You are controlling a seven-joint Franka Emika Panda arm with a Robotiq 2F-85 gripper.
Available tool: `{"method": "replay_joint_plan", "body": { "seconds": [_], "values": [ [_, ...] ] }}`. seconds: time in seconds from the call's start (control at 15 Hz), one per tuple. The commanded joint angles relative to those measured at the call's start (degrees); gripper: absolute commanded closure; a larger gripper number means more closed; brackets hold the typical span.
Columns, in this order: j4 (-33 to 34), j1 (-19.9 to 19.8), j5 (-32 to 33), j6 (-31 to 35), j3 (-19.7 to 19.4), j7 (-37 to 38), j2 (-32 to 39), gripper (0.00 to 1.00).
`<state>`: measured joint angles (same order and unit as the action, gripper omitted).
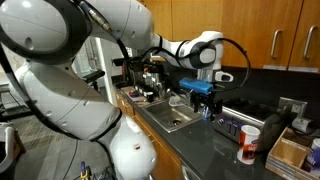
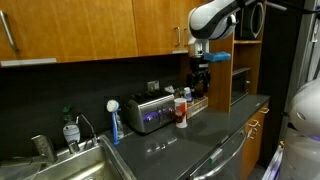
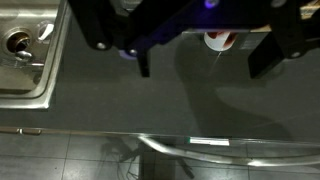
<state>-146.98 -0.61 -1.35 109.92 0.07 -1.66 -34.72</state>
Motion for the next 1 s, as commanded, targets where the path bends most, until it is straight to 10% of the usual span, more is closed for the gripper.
{"method": "replay_joint_plan", "body": {
  "seconds": [0.0, 0.93],
  "values": [
    [0.1, 0.3, 0.2, -0.1, -0.3, 0.1, 0.0, 0.00],
    [-1.5, 1.4, -0.4, 1.2, 0.5, -0.3, 3.7, 0.00]
  ]
}}
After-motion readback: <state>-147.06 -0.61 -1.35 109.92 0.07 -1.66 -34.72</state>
